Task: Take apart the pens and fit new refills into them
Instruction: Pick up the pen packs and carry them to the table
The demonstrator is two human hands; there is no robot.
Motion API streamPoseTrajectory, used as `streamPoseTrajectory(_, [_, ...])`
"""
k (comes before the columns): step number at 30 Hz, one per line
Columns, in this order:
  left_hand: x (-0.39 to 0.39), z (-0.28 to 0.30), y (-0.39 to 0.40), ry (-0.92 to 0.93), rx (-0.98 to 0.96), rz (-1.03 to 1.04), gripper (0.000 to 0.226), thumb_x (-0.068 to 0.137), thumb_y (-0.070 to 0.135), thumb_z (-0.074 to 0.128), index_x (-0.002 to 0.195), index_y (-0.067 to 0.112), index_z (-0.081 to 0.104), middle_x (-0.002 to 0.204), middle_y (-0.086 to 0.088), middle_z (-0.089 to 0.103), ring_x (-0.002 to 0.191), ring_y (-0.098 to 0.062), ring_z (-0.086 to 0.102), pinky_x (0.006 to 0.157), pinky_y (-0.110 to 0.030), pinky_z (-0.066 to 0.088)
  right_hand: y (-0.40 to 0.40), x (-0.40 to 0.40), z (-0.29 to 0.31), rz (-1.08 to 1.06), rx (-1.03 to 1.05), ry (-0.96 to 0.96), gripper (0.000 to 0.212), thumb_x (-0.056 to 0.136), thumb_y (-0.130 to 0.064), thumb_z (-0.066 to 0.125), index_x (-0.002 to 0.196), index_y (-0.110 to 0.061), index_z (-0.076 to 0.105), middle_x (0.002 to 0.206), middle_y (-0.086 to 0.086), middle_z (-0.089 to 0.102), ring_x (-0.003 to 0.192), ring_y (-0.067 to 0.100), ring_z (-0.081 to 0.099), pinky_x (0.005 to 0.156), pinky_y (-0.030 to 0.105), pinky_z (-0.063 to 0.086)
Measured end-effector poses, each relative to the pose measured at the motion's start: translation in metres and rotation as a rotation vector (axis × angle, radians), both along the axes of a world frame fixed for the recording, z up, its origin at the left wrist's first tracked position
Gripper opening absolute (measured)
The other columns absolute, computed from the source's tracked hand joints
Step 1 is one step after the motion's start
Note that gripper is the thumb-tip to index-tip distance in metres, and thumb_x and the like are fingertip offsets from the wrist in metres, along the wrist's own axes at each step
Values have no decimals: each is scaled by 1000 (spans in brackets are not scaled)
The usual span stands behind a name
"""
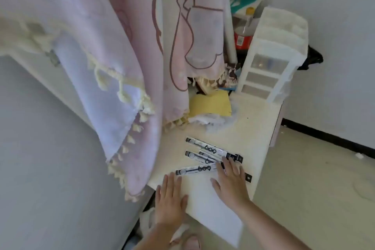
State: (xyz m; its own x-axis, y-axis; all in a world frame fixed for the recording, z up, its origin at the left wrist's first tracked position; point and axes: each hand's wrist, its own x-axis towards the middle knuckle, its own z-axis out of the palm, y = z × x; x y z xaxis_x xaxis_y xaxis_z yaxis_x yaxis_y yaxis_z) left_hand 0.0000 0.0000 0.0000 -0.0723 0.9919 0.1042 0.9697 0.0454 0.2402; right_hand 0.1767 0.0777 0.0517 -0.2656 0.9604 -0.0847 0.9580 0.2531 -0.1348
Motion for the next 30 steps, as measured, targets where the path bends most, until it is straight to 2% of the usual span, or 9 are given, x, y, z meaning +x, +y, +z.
streamPoseTrajectory(2, [-4,2,15,-15,-56,76,57,96,45,2,142,17,18,154,-7,5,140,-15,-8,109,-34,-2,17,-10,-2,6,-26,25,76,92,-47,-1,100,-10,65,110,15,65,105,33,57,73,55,50])
streamPoseTrajectory(5, [-5,7,33,-24,-122,116,61,96,45,2,125,8,40,127,-20,54,129,-29,28,103,-42,14,41,-22,-1,39,-80,-35,65,86,-54,22,113,-8,58,125,21,54,116,37,49,84,59,43])
streamPoseTrajectory(7, [-6,6,37,7,-189,118,64,96,45,2,122,5,45,120,-20,59,119,-35,44,100,-45,17,52,-24,-9,101,-177,-75,69,85,-55,33,135,-9,31,146,20,22,135,35,21,106,56,19])
streamPoseTrajectory(9, [-7,0,38,25,-151,139,63,95,46,3,123,6,43,122,-21,58,121,-33,40,105,-43,10,59,-23,-10,129,-251,-67,75,85,-62,24,140,-11,18,149,18,14,138,31,11,110,49,11])
streamPoseTrajectory(13, [-4,1,38,-54,-164,155,61,95,47,4,125,7,37,122,-22,57,120,-29,33,109,-40,0,51,-13,-22,98,-76,22,70,88,-57,0,115,-7,42,107,12,65,106,26,42,85,42,48])
streamPoseTrajectory(20, [-3,-2,41,-61,-110,148,58,95,47,6,123,8,39,119,-24,59,117,-31,36,112,-36,-5,28,-15,-38,-63,262,-1,58,95,-43,15,97,-2,57,72,10,58,76,25,37,71,34,29])
streamPoseTrajectory(26, [-4,-2,41,-48,-122,134,58,95,47,7,124,8,39,120,-25,57,120,-31,34,111,-37,-3,29,-16,-46,-50,428,-34,25,76,-37,40,76,-12,41,66,9,57,70,25,33,67,34,27])
streamPoseTrajectory(28, [-4,-4,40,-63,-108,131,58,95,48,6,129,10,35,135,-22,45,133,-26,21,111,-37,-3,28,-17,-47,-41,452,-39,24,76,-37,39,75,-13,40,65,8,58,69,25,32,66,34,26])
streamPoseTrajectory(30, [-6,-8,39,-71,-58,117,57,95,49,5,141,20,19,154,-7,7,141,-14,-3,111,-36,-7,29,-17,-47,-34,470,-43,23,78,-37,38,75,-15,38,63,7,57,67,24,34,65,33,26])
